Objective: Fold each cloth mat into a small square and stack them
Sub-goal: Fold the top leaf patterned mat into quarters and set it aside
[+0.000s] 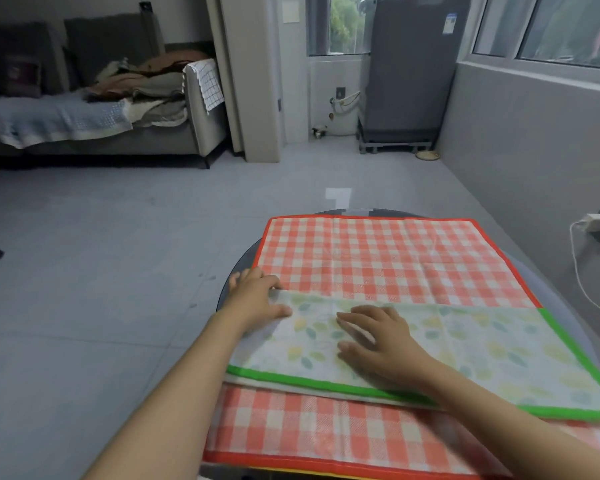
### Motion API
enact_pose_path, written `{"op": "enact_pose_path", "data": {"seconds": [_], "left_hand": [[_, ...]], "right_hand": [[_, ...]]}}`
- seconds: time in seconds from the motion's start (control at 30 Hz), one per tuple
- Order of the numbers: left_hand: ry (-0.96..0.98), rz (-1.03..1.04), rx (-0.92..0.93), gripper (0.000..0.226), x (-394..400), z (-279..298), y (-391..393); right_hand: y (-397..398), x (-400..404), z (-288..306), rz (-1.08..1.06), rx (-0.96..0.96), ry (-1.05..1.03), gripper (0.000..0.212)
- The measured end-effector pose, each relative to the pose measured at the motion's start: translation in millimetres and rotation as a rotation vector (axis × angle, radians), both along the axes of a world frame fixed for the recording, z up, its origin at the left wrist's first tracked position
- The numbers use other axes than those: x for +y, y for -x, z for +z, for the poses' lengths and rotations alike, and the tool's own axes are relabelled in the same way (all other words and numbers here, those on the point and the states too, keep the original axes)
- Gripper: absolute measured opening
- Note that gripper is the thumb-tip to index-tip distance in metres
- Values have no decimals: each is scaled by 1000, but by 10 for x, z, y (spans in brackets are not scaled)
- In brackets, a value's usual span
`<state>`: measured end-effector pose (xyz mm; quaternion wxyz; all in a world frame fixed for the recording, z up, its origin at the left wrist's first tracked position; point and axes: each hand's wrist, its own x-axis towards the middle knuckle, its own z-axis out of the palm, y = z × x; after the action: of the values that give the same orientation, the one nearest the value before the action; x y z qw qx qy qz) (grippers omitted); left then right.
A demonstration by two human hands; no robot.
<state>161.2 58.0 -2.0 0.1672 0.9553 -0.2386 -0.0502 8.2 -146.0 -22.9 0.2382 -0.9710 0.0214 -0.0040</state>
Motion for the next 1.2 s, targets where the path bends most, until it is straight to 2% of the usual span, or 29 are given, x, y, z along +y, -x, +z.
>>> {"op": "enact_pose_path", "data": {"seconds": [0.2,0.33,0.6,0.73,0.8,0.87,0.93,1.0,1.07,1.2], "left_hand": [[203,130,26,34,50,118,-23],[551,244,317,26,235,136,-64],[958,358,714,18,369,344,-51],[1096,314,881,14,170,539,20],[1153,291,926,17,31,628,79],[1203,270,939,16,-121,699,150],[1256,241,932,14,-306,747,242],[1310,200,916,10,-516,778,361],[1339,179,897,8,-739,780,506],[1314,192,815,14,-1167,650,740]], "right_hand": [[40,81,53,19,79,37,80],[44,99,78,25,114,50,82],[24,151,121,39,199,154,97],[40,111,118,67,210,152,102],[63,39,150,81,233,24,108],[92,-53,229,42,202,-181,104],[137,-156,320,-31,116,-325,83],[201,-246,408,-115,46,-470,49],[264,-327,469,-186,28,-607,30],[395,-478,554,-338,34,-850,32]]}}
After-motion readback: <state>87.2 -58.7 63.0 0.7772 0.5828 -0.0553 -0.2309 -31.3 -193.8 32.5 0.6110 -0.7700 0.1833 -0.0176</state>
